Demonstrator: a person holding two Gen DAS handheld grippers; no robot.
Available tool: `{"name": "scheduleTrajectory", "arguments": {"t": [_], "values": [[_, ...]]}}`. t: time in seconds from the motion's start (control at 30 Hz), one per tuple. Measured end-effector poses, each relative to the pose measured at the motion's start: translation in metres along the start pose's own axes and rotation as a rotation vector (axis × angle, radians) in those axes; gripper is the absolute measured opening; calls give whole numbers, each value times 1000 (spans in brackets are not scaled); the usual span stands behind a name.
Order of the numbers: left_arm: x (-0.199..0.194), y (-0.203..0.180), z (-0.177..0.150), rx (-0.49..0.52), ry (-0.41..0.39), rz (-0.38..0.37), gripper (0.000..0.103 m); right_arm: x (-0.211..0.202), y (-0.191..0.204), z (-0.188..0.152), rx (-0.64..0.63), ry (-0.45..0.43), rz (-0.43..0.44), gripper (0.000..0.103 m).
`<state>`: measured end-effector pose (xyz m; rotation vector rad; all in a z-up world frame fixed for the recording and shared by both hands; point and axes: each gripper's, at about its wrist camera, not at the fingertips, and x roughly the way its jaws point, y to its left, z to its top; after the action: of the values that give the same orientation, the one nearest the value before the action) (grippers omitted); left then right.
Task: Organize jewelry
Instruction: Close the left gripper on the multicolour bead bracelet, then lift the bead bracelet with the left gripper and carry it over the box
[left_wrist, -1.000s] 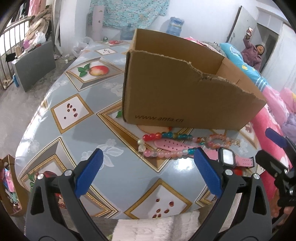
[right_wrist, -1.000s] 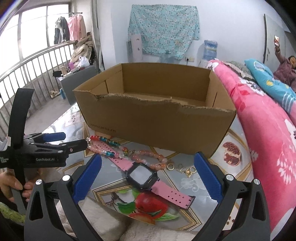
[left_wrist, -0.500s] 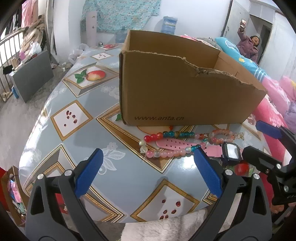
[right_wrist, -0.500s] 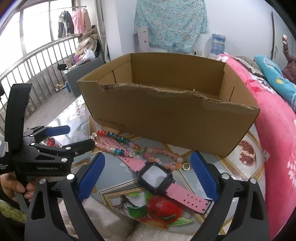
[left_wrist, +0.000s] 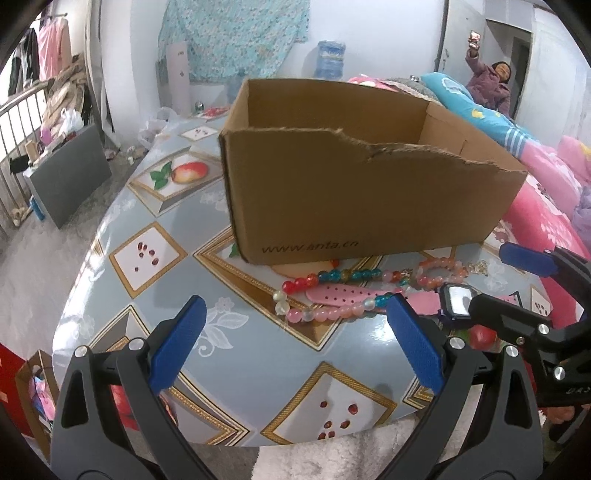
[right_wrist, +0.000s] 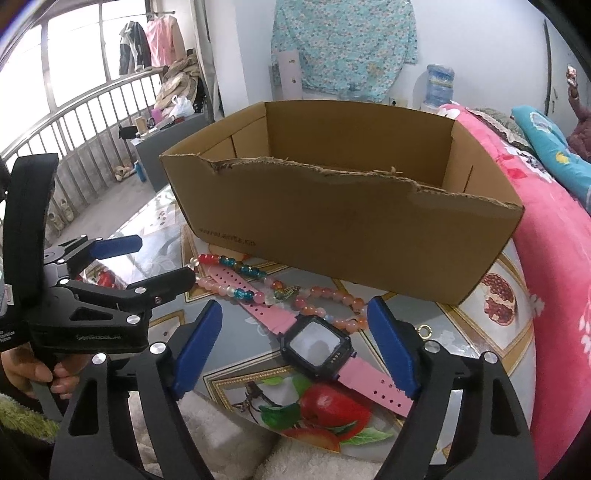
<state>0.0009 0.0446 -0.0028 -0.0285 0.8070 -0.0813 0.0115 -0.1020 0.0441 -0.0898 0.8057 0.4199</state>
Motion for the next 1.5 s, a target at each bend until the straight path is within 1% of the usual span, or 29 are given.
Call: {"name": "scheduleTrajectory", "arguments": {"t": [0.07, 0.13, 0.2, 0.23, 0.3, 0.33, 0.4, 0.47, 0.53, 0.6, 0.7, 0.77, 0.83, 0.93, 1.0, 1.13, 1.17, 1.2, 1.23, 1.27, 1.33, 1.4, 1.5], "values": [[-1, -4, -1, 19, -4, -11, 92, -1, -2, -3, 9, 0, 0, 76], [0, -10, -2, 52, 11, -15, 86, 2, -4, -7, 27, 8, 7, 73], [3, -14, -3, 74, 27, -22, 76, 3, -7, -9, 40, 11, 18, 72], [5, -16, -2, 81, 32, -26, 74, 4, -8, -10, 44, 12, 21, 70], [9, -20, 0, 96, 41, -37, 65, 7, -11, -11, 53, 15, 31, 67], [11, -22, 1, 105, 42, -41, 64, 7, -11, -11, 58, 17, 37, 66], [13, -25, 2, 114, 48, -46, 55, 10, -15, -13, 66, 27, 51, 63], [16, -25, 3, 105, 60, -53, 51, 12, -17, -15, 74, 34, 63, 59], [17, -19, 5, 81, 66, -60, 50, 14, -18, -16, 80, 38, 81, 56], [18, -11, 8, 45, 70, -57, 49, 16, -18, -16, 79, 35, 96, 56], [22, 5, 15, -15, 80, -33, 49, 17, -14, -16, 61, 25, 110, 56], [28, 11, 19, -38, 101, 1, 49, 18, -12, -16, 49, 24, 112, 56], [33, 13, 21, -42, 118, 14, 47, 22, -11, -16, 46, 31, 121, 56], [41, 13, 21, -23, 165, 36, 42, 27, -9, -18, 44, 43, 125, 56], [47, 13, 19, -17, 205, 50, 33, 27, -9, -18, 38, 39, 124, 55], [48, 11, 19, -21, 220, 54, 29, 29, -8, -18, 29, 31, 126, 55], [49, 9, 19, -7, 222, 73, 25, 30, -8, -19, 28, 30, 126, 55], [50, 6, 20, 4, 222, 76, 21, 30, -8, -20, 26, 29, 126, 55], [51, 5, 21, 7, 222, 68, 17, 30, -8, -20, 24, 28, 126, 55], [51, 4, 21, 8, 222, 62, 10, 30, -8, -20, 23, 27, 126, 55], [51, 3, 22, 0, 218, 51, 8, 30, -7, -21, 20, 25, 123, 55], [49, 4, 22, -32, 205, 22, 8, 30, -6, -21, 15, 26, 118, 55], [36, 10, 24, -49, 177, -4, 8, 29, -5, -22, 13, 25, 107, 55]]}}
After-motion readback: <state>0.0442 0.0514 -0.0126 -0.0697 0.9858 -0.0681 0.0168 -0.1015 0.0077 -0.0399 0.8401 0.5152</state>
